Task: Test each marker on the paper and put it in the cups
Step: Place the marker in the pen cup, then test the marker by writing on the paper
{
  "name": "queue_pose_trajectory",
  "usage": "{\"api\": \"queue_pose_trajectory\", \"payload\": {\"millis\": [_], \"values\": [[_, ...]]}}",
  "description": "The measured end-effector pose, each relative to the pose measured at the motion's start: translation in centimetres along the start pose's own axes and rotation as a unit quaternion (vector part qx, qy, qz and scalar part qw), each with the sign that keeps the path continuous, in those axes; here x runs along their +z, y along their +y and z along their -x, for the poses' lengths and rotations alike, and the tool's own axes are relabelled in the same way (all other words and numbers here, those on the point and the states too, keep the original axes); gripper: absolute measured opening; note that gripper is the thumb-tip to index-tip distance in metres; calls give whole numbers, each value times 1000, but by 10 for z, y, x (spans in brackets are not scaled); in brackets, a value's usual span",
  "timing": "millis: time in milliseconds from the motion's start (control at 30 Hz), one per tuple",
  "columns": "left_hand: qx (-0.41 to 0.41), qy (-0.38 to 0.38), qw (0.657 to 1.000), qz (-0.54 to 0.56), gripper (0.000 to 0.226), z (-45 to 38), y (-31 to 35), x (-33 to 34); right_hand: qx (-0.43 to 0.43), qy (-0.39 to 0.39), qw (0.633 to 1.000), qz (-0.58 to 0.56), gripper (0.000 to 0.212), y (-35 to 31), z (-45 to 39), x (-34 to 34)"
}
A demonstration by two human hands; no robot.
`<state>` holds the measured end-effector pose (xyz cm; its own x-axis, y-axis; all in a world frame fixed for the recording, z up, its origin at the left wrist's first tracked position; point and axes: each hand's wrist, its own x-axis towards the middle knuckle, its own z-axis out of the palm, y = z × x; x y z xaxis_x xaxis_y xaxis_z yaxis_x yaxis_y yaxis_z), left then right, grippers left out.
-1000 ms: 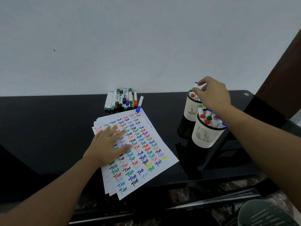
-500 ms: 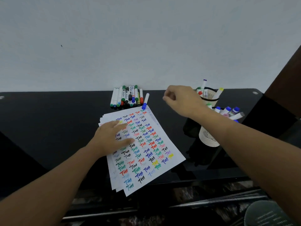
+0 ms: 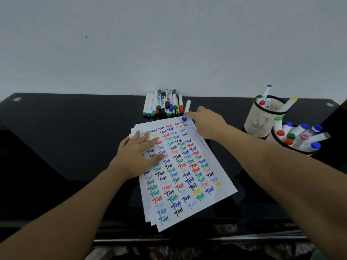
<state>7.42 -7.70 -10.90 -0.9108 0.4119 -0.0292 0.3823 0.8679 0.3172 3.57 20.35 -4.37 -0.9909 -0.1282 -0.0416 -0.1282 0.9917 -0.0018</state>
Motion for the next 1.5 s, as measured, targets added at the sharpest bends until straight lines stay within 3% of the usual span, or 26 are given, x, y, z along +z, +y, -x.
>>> {"api": "queue_pose_trajectory", "payload": {"millis": [167,433,600,800,1000,1300,1500], "values": [[-4,-8,1000,-2,81,-1,0,-1,-16,10,997,70,73,1,-23,16],[-7,-16,1000,-16,77,0,3,-4,-30,56,994,87,45,5,-30,22],[-8,-14,1000,-19,78,0,3,-4,-20,73,992,97,56,18,-31,23],[-11,-15,1000,-20,79,-1,3,-3,-22,82,991,100,40,21,-34,22],[-9,-7,1000,-17,77,-2,2,-3,-36,151,983,98,35,23,-28,15],[-15,29,999,27,77,-1,5,-2,-126,76,984,-101,39,-24,2,13],[9,102,993,55,68,0,3,0,-149,34,988,1,42,-40,20,21]]}}
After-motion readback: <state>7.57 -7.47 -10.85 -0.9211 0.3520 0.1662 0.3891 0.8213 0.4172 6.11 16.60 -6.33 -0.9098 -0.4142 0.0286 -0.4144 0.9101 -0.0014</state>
